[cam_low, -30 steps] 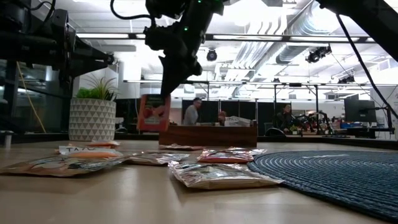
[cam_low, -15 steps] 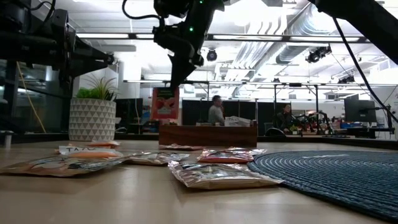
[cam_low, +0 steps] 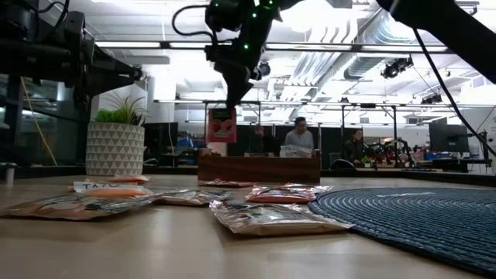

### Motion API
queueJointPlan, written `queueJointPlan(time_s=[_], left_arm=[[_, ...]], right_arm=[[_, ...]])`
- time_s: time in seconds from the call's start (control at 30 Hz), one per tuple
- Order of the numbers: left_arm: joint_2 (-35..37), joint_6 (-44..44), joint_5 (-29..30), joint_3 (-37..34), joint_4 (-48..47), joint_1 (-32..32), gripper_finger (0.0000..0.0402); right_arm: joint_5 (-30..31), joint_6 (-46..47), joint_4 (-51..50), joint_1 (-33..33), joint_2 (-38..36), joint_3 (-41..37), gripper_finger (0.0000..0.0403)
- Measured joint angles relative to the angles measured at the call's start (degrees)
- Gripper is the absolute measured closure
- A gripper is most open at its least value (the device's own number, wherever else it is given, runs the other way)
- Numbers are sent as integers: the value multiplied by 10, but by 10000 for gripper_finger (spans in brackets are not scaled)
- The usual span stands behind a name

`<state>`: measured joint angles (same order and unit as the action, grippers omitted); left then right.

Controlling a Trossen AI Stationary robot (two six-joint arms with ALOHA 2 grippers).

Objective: Pick & Place Tea
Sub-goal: Put the red orange tea sachet into the left section of the wooden organizer

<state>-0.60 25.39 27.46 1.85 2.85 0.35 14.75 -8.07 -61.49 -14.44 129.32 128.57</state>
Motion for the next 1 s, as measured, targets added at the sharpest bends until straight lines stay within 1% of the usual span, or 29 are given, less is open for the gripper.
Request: queueJointPlan(time_s=[0.23,0.37,0.6,0.8,0.9,1.0], left_arm=[[0,0,0,0,0,0,278],[0,0,0,0,0,0,278],[0,0,0,0,0,0,278],[0,0,0,0,0,0,278],[0,0,0,0,0,0,278],[0,0,0,0,0,0,278]], right_arm=[[-2,-26,4,-17,1,-4,403],[-12,-26,19,-21,3,-33,403],[-30,-27,76,-22,3,-88,403],[-34,-10,87,-25,4,-110,403],[-33,-10,89,-25,4,-114,397],[-31,-9,92,-25,4,-114,380]])
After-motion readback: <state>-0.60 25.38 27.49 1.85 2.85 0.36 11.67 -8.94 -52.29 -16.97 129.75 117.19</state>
